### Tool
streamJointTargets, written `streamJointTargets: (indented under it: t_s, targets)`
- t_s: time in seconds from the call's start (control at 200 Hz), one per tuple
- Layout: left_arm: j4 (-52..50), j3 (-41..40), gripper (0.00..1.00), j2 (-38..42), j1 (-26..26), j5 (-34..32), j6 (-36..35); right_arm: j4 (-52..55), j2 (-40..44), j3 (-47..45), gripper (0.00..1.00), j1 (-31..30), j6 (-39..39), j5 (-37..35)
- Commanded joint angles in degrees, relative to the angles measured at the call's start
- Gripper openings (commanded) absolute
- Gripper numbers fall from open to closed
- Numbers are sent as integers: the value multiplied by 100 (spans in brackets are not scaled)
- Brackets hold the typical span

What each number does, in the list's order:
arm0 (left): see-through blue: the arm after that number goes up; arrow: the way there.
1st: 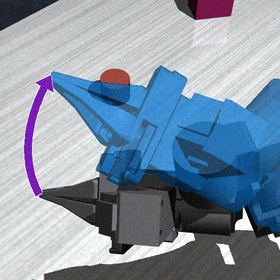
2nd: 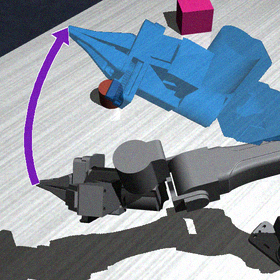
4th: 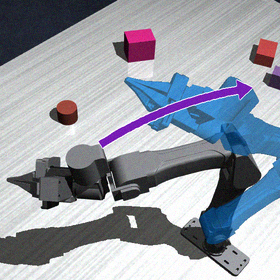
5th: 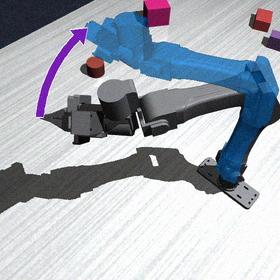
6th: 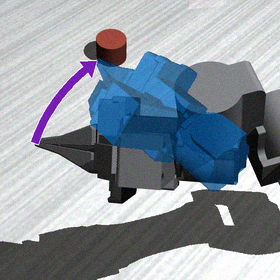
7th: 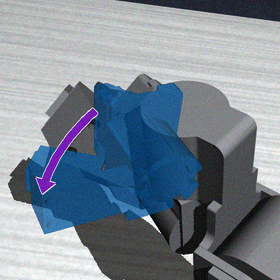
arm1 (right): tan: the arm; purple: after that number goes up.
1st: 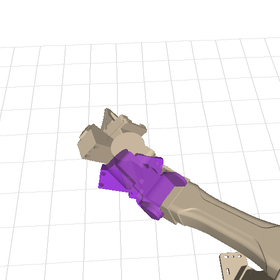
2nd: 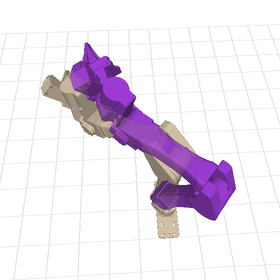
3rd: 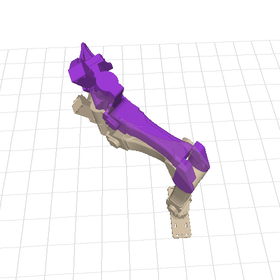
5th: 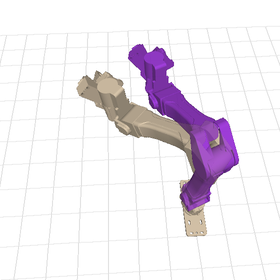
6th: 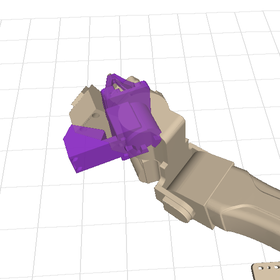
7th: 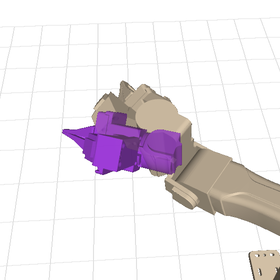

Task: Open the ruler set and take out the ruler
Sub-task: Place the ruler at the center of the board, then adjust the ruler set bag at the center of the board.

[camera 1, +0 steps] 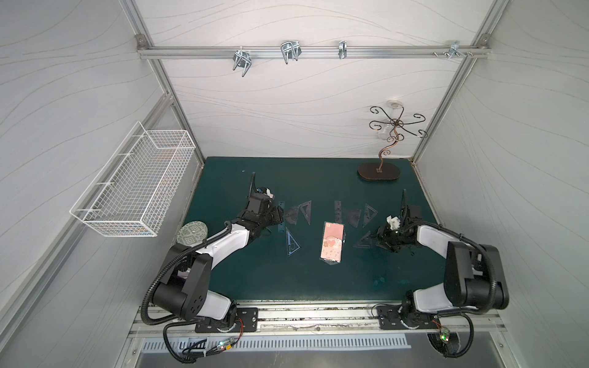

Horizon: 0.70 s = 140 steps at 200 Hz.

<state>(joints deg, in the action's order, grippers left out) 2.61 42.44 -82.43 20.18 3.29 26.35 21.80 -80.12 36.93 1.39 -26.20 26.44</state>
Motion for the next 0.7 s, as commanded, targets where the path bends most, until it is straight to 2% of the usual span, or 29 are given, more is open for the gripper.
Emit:
streamJointTargets:
  t_s: [0.0,0.065,0.11,0.21,0.26,0.405,0.695]
  targets:
    - [-94,186,58,47,-6,-26,-60,118,710,289,46,-509,217,-354]
    - [-48,98,58,77,-6,-43,-68,153,668,567,40,-1138,373,-360]
    - [-18,73,58,87,-6,-50,-65,43,367,735,40,-1400,360,-39]
    - [12,102,58,103,-6,128,-126,-777,-456,769,49,-1492,-49,1083]
    - [20,99,58,146,-6,180,-124,-1166,-710,755,50,-1547,-182,1395]
    - [-122,73,58,315,-6,157,-182,-999,-1002,906,55,-1912,28,765]
    - [-221,76,58,382,-6,-47,-292,-1351,-1750,921,55,-2301,66,701]
